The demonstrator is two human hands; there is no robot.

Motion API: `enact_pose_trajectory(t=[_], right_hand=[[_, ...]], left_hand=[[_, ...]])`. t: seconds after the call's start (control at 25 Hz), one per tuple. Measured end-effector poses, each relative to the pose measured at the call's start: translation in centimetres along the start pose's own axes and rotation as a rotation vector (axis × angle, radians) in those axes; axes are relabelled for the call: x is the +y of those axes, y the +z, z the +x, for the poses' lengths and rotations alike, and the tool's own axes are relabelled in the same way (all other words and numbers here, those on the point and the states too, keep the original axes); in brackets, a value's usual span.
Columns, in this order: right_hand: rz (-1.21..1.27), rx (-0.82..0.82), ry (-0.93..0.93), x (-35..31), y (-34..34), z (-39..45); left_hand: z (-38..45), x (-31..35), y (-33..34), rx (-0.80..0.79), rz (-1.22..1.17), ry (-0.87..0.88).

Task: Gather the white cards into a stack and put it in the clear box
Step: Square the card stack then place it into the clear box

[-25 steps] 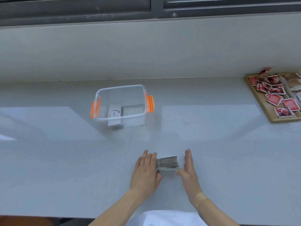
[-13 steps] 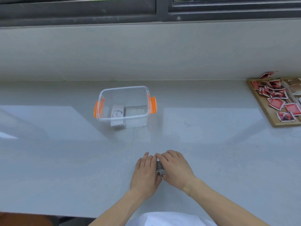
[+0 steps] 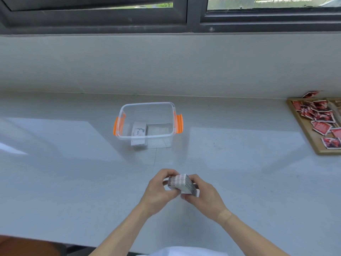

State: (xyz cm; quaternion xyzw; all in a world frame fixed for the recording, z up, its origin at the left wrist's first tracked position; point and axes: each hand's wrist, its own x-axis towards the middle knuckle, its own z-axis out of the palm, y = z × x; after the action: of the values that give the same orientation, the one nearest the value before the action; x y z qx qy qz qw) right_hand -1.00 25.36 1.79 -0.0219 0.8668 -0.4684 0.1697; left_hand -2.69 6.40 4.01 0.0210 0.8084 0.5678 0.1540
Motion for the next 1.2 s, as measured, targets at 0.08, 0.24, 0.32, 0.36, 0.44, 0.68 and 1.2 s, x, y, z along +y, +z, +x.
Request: enact_pose_trajectory(t=[0.08,0.24,0.32,0.36,0.44,0.68,1.2], right_hand=[[0.100,0.060,-0.017,-0.3,0.6,-0.5],[0.082,0.142,0.003,0.0,1.2,-0.7],[0.016,0.095,0.036,0.6,1.6,-0.8],[-0.009,0.075,0.046,0.8,1.7,-0.8],[-0.034,0.065,0.053,1.1,2.0,-0.7],[-0.007,0.048,0.079,1.5,1.9,-0.3],[0.026,0.032,0.084,1.1,1.9,-0.3]], left_hand=[[0.0,1.4,0.3,-0.051,0.137,0.166],[0.1,1.3,1.4,-0.045,0.304,0.264],[-0.1,0.3,1.6,-0.079,0.367,0.210],[-0.1,-0.2,1.7,-0.097,0.389,0.186],[-0.2,-0.7,1.7,-0.098,0.440,0.174],[-1.5,-0.9,2.6,0.207,0.661,0.560],[-2.6,-2.2,3.6,-0.042,1.008,0.532]])
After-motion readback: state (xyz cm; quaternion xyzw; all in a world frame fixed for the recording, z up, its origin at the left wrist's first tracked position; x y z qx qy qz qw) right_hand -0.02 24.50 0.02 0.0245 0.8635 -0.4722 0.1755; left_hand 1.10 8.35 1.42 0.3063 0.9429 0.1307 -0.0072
